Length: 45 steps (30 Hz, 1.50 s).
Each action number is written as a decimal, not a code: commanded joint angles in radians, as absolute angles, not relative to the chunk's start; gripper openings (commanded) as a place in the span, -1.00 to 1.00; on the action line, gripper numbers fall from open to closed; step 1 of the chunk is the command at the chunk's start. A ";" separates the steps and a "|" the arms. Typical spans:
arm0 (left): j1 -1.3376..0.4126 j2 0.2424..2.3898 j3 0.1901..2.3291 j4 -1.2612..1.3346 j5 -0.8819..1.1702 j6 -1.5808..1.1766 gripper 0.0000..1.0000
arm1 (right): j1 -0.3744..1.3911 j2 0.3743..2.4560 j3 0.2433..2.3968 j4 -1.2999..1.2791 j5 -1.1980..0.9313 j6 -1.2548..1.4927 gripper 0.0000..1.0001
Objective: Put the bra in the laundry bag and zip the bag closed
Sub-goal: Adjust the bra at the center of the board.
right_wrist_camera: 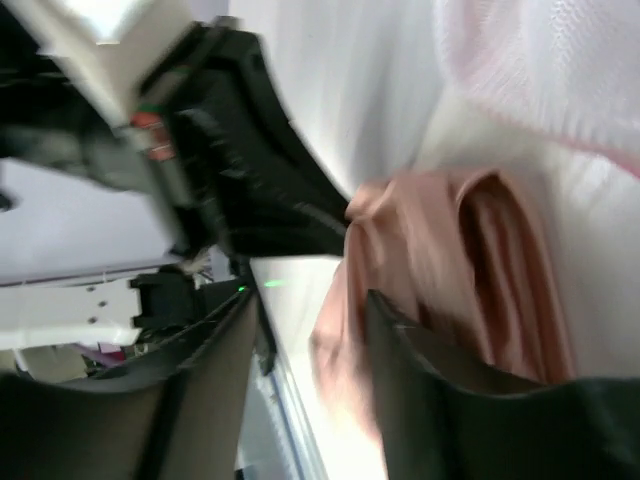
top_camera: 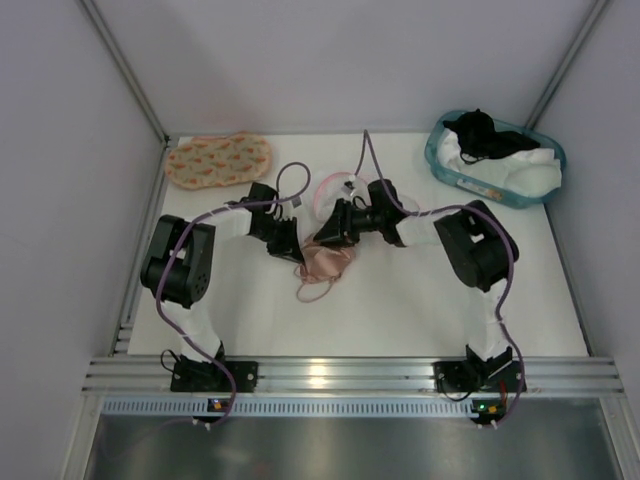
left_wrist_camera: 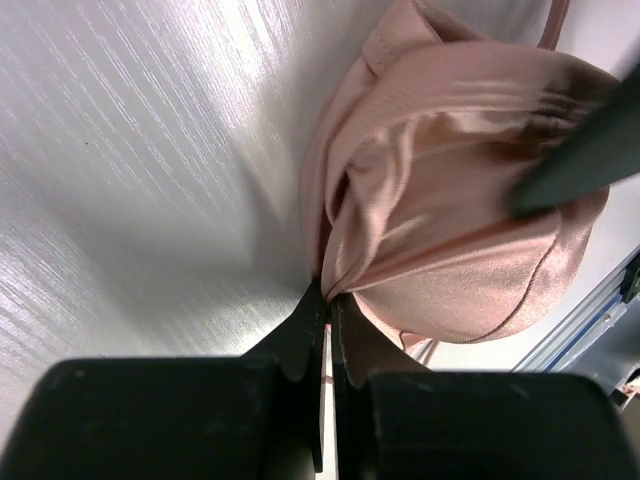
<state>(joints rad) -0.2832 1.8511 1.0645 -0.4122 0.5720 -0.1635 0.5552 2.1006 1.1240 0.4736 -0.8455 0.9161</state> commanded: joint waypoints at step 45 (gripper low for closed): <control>-0.397 1.763 1.190 -0.704 0.448 0.131 -0.03 | 0.523 1.908 1.012 -0.106 -0.509 0.256 -0.31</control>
<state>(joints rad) -0.4160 1.8553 1.2064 -0.7193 0.4915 0.1860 0.5064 1.8824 1.0111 -0.0746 -0.6575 0.3099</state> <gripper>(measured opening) 0.475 0.352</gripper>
